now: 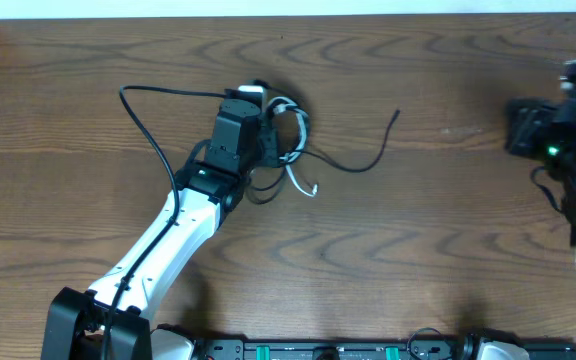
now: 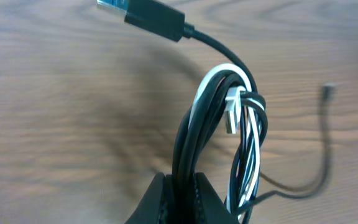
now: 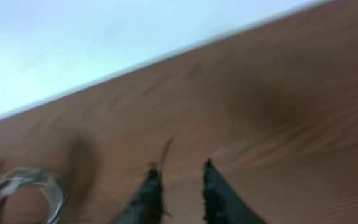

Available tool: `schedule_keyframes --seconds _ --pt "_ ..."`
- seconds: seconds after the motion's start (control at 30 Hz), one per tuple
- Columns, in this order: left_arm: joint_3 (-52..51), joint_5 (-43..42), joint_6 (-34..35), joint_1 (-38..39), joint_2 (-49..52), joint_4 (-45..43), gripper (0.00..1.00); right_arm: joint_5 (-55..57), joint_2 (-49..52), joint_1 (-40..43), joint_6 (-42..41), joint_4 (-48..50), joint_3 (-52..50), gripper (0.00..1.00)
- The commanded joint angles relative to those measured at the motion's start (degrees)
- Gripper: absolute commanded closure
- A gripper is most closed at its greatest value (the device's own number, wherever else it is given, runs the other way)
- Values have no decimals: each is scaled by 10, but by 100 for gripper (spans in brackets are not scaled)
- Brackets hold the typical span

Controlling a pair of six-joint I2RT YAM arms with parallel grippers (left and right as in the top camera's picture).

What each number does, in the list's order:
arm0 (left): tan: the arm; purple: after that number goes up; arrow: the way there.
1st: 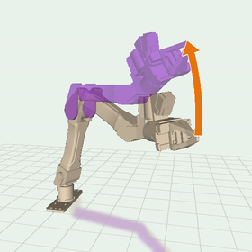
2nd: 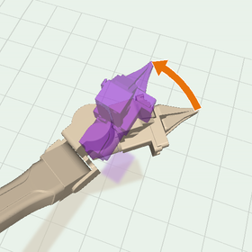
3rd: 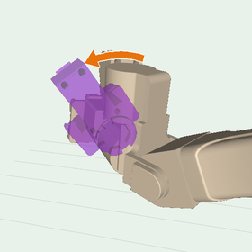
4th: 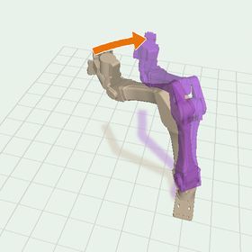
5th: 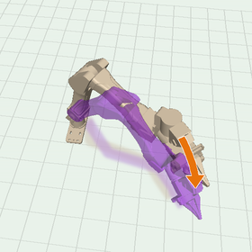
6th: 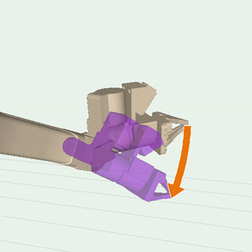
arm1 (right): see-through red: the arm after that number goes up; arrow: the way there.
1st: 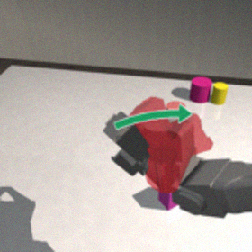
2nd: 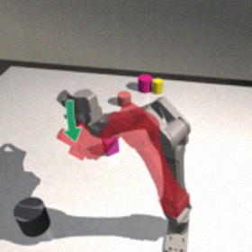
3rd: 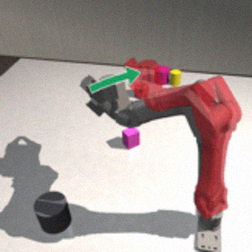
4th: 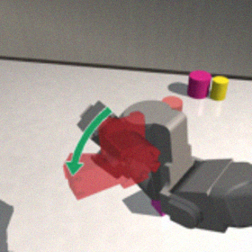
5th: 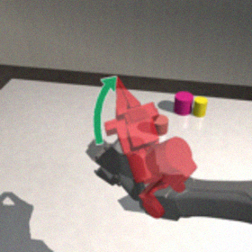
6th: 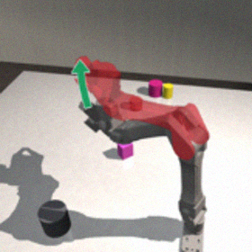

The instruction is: Untangle cables

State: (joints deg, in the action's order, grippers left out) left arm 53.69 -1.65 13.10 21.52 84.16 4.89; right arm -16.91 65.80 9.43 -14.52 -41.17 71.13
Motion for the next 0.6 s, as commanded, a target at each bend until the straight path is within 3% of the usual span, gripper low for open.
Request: schedule_keyframes --seconds 0.0,0.03,0.13,0.3,0.57 --pt "0 -131 -15 0 1 -41 93 -190 70 -31 -11 -41 3 71" --pt "0 -143 -15 0 -1 -63 92 -219 110 -50 -11 -55 3 61" --pt "0 -144 -15 0 -1 -90 93 -258 180 -87 -19 -54 3 50" --pt "0 -144 -15 0 -1 -91 93 -352 291 -162 -73 27 3 47" --pt "0 -142 -24 0 -1 -91 93 -344 379 -251 -251 159 3 45"
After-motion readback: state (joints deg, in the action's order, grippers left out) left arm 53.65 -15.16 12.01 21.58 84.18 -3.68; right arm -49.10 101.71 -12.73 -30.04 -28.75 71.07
